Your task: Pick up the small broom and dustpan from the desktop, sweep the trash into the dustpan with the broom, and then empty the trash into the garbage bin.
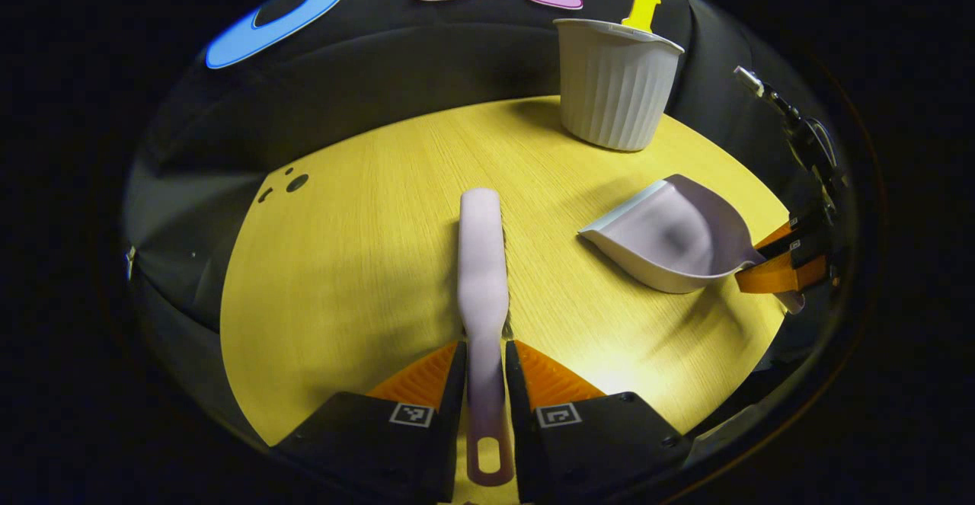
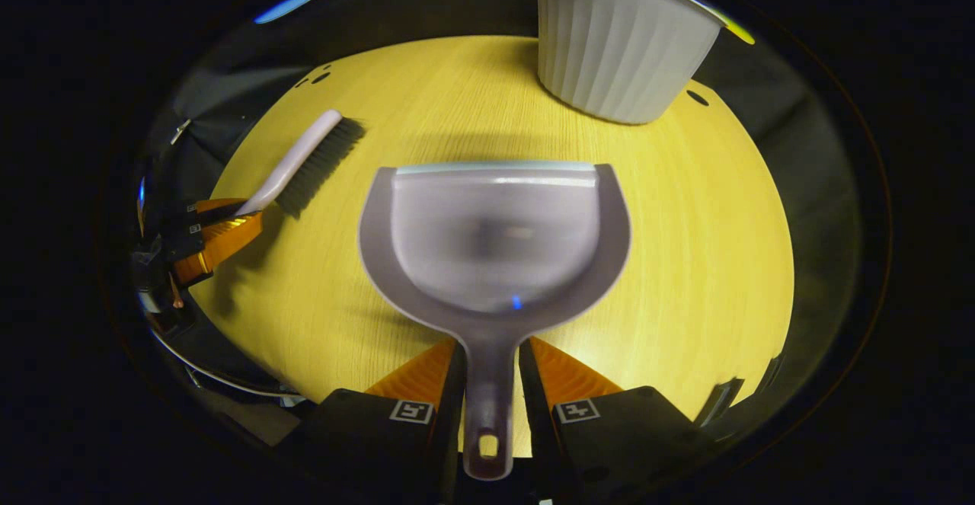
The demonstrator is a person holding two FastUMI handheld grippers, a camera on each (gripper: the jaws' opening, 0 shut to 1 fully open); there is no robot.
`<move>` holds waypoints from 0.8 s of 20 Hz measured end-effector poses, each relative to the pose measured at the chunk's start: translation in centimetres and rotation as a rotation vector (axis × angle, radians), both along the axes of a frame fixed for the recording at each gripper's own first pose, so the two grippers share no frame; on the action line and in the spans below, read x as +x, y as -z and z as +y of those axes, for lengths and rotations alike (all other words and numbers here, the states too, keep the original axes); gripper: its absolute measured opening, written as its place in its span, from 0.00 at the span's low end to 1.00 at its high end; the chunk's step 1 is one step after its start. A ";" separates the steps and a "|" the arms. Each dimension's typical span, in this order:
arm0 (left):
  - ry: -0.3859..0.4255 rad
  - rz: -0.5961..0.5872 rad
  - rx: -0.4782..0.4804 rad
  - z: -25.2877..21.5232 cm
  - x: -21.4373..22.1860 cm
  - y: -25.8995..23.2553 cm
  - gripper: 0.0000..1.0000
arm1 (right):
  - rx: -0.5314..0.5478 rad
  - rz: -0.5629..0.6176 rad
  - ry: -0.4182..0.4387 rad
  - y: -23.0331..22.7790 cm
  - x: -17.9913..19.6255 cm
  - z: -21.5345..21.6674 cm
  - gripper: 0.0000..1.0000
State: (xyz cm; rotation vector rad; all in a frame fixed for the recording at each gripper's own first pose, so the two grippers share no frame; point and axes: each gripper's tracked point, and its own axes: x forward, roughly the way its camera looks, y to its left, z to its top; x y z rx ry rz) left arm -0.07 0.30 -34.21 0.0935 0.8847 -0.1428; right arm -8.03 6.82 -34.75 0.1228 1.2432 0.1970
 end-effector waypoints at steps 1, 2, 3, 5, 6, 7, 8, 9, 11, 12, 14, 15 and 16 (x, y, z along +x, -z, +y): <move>-0.009 -0.013 0.005 0.2 -0.2 -0.8 0.38 | 0.012 -0.026 0.002 -1.1 0.1 -0.3 0.47; -0.021 -0.027 0.005 0.3 -0.5 -1.7 0.33 | 0.022 -0.054 0.006 -2.3 0.2 -0.7 0.46; -0.033 -0.043 -0.001 0.3 -0.6 -2.8 0.33 | 0.026 -0.087 0.008 -3.5 0.4 -1.1 0.49; -0.063 -0.087 -0.026 -0.3 -0.6 -5.2 0.35 | 0.027 -0.163 0.007 -5.9 0.8 -2.1 0.48; -0.079 -0.120 -0.040 -0.6 -0.5 -6.5 0.35 | 0.036 -0.208 0.009 -7.2 1.2 -2.3 0.48; -0.093 -0.157 -0.053 -1.1 -0.3 -7.8 0.35 | 0.049 -0.258 0.011 -8.4 1.7 -2.3 0.48; -0.103 -0.197 -0.064 -1.6 0.0 -9.4 0.35 | 0.061 -0.310 0.013 -9.6 2.1 -2.4 0.48; -0.112 -0.241 -0.070 -2.0 0.3 -11.0 0.35 | 0.069 -0.366 0.019 -11.0 2.7 -2.6 0.48; -0.124 -0.331 -0.085 -3.1 1.1 -14.4 0.35 | 0.086 -0.473 0.043 -13.9 4.1 -3.1 0.48; -0.127 -0.367 -0.092 -3.9 1.5 -15.8 0.35 | 0.095 -0.522 0.063 -15.1 4.6 -3.5 0.48; -0.125 -0.429 -0.101 -5.5 2.4 -18.4 0.36 | 0.097 -0.613 0.091 -17.4 5.7 -4.5 0.48; -0.121 -0.460 -0.101 -6.2 2.8 -19.5 0.36 | 0.084 -0.657 0.099 -18.4 6.3 -5.3 0.48; -0.113 -0.484 -0.101 -6.8 3.1 -20.6 0.36 | 0.069 -0.689 0.101 -19.1 6.5 -5.9 0.48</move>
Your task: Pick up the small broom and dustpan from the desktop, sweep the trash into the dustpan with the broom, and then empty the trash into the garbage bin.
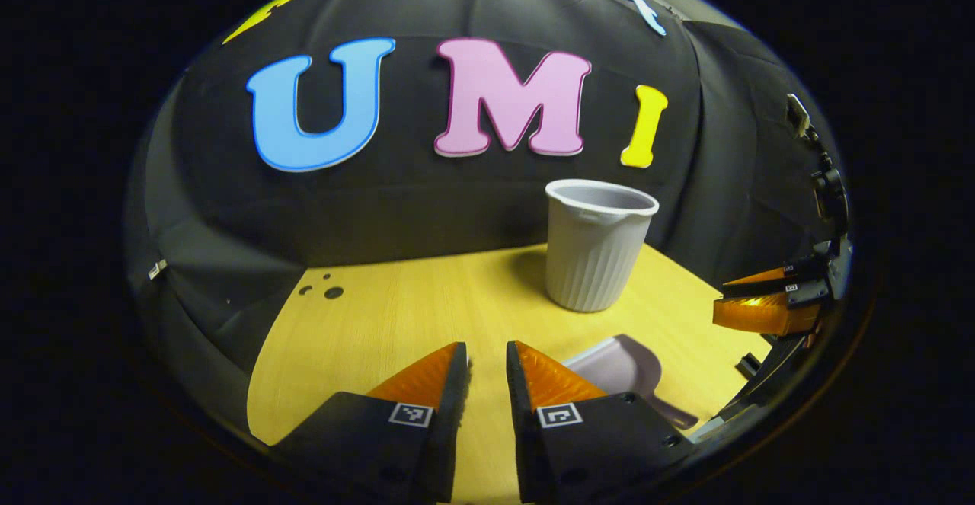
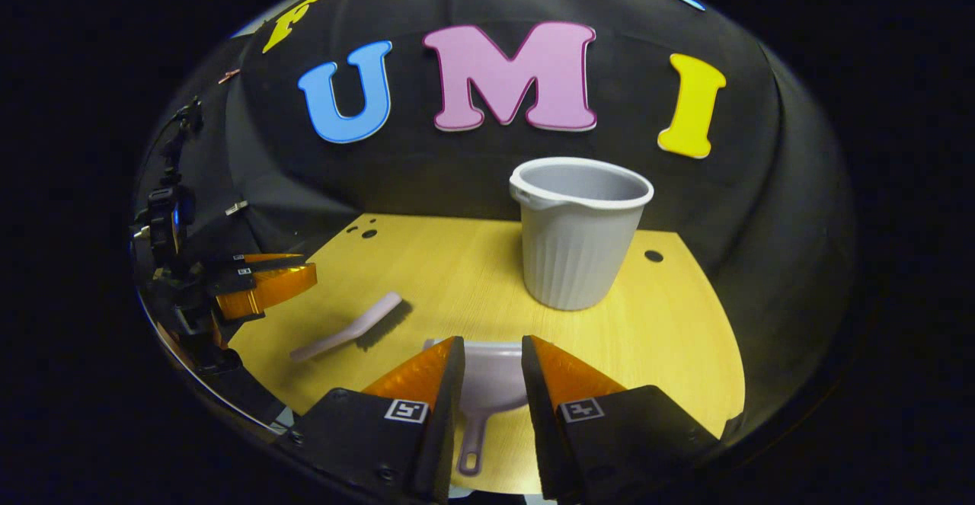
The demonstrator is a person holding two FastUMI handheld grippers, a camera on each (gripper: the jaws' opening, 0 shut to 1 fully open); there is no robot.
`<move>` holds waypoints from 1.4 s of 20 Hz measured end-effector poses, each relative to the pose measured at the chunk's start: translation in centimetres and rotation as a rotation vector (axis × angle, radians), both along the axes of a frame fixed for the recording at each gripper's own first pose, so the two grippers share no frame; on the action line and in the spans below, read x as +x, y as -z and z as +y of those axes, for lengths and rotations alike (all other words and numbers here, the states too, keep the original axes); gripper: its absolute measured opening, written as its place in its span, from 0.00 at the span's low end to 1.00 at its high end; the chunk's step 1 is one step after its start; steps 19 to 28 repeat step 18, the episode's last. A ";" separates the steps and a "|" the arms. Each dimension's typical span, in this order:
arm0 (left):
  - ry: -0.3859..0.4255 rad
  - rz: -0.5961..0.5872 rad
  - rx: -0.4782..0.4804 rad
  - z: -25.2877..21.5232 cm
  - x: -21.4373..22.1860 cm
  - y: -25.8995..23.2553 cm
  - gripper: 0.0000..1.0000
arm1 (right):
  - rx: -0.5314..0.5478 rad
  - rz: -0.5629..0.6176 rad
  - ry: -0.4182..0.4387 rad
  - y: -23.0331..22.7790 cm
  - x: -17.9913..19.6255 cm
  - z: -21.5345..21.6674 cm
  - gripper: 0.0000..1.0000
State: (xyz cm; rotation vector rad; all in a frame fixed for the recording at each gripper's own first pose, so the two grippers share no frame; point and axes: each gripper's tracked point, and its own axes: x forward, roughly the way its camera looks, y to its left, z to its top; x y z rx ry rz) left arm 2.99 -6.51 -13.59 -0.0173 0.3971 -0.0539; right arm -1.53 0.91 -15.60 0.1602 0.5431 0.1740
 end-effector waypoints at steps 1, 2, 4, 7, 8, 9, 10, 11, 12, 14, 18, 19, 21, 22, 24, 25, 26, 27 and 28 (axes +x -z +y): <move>0.006 -0.020 0.006 -0.7 0.3 -1.0 0.36 | -0.012 -0.031 0.010 -0.8 0.3 -0.6 0.48; 0.013 -0.035 0.011 -1.3 0.5 -1.8 0.35 | -0.016 -0.057 0.020 -1.8 0.2 -1.4 0.48; 0.029 -0.054 0.014 -2.3 0.8 -2.5 0.35 | -0.004 -0.079 0.029 -2.6 0.5 -1.8 0.47; 0.051 -0.052 -0.002 -3.4 1.0 -3.2 0.35 | 0.006 -0.093 0.041 -2.9 0.8 -2.0 0.47; 0.056 -0.052 0.002 -3.6 1.1 -3.3 0.35 | 0.007 -0.093 0.037 -3.0 0.7 -1.8 0.48; 0.063 -0.051 0.008 -3.9 1.4 -3.3 0.35 | 0.005 -0.095 0.035 -3.0 0.8 -1.8 0.48; 0.063 -0.047 0.011 -3.9 1.6 -3.4 0.35 | 0.000 -0.098 0.032 -3.0 0.8 -1.8 0.47; 0.065 -0.046 0.013 -4.0 1.7 -3.4 0.36 | -0.003 -0.097 0.024 -2.9 0.9 -1.6 0.48; 0.067 -0.047 0.013 -4.2 1.8 -3.6 0.35 | -0.007 -0.098 0.022 -2.8 0.9 -1.5 0.48; 0.067 -0.043 0.014 -4.1 1.8 -3.5 0.36 | -0.011 -0.095 0.017 -2.8 1.0 -1.4 0.48; 0.057 -0.031 0.009 -3.6 1.7 -3.1 0.35 | -0.009 -0.086 0.021 -2.5 1.2 -1.5 0.48; 0.057 -0.031 0.009 -3.6 1.7 -3.1 0.35 | -0.009 -0.086 0.021 -2.5 1.2 -1.5 0.48; 0.057 -0.031 0.009 -3.6 1.7 -3.1 0.35 | -0.009 -0.086 0.021 -2.5 1.2 -1.5 0.48; 0.057 -0.031 0.009 -3.6 1.7 -3.1 0.35 | -0.009 -0.086 0.021 -2.5 1.2 -1.5 0.48; 0.057 -0.031 0.009 -3.6 1.7 -3.1 0.35 | -0.009 -0.086 0.021 -2.5 1.2 -1.5 0.48; 0.057 -0.031 0.009 -3.6 1.7 -3.1 0.35 | -0.009 -0.086 0.021 -2.5 1.2 -1.5 0.48; 0.057 -0.031 0.009 -3.6 1.7 -3.1 0.35 | -0.009 -0.086 0.021 -2.5 1.2 -1.5 0.48; 0.057 -0.031 0.009 -3.6 1.7 -3.1 0.35 | -0.009 -0.086 0.021 -2.5 1.2 -1.5 0.48; 0.057 -0.031 0.009 -3.6 1.7 -3.1 0.35 | -0.009 -0.086 0.021 -2.5 1.2 -1.5 0.48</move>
